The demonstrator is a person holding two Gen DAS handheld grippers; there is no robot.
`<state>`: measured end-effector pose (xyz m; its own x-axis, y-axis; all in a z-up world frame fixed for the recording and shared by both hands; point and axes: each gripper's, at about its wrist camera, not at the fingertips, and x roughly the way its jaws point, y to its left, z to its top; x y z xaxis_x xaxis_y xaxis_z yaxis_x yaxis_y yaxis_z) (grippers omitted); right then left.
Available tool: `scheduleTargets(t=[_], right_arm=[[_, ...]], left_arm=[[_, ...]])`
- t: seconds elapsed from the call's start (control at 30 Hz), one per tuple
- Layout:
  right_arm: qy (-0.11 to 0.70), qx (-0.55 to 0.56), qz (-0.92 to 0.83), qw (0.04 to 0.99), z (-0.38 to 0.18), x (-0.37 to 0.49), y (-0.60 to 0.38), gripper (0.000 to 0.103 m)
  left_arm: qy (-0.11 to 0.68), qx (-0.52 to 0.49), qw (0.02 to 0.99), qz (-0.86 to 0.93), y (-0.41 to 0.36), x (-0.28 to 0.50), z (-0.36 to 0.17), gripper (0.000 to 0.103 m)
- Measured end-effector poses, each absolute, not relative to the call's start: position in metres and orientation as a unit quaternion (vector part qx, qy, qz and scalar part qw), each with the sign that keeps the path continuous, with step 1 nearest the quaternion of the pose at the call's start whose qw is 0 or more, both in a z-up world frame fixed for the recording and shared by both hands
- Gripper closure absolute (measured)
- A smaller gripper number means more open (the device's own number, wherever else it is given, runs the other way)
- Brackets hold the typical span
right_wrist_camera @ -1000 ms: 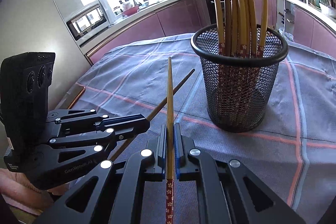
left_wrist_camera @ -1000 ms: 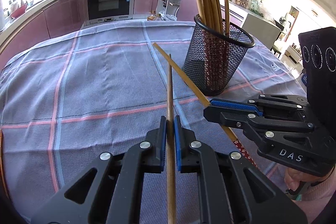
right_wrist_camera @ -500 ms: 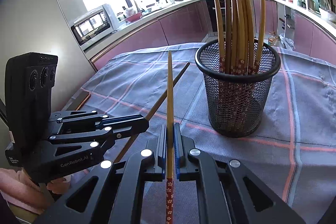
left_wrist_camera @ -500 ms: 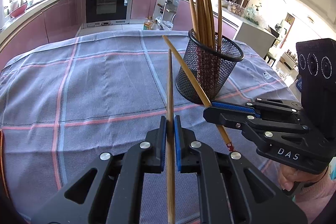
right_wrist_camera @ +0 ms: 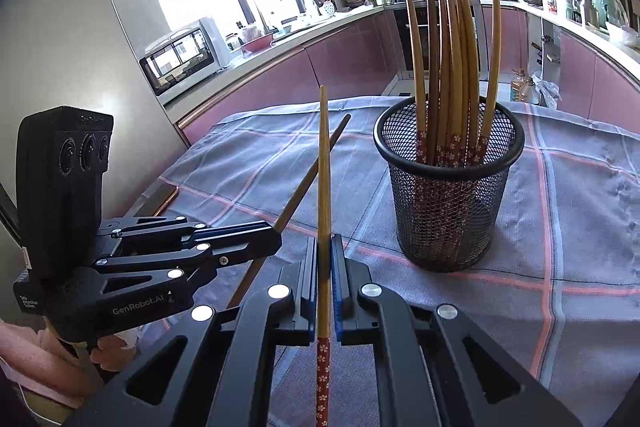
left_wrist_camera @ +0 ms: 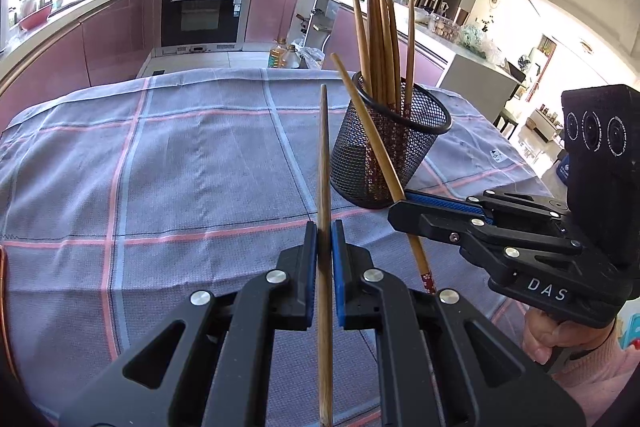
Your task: Organize utensils
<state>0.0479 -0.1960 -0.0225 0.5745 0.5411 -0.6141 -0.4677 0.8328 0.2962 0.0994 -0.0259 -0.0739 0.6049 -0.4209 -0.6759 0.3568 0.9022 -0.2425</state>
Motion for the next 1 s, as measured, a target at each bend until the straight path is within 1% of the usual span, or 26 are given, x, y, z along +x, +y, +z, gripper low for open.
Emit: scheduleTargets(t=[1.0], right_arm=[[0.336,0.066,0.278,0.897,-0.007,0.043,-0.22,0.097]], left_arm=[[0.36,-0.051,0.902,-0.235,-0.024,0.09,-0.053,0.095]])
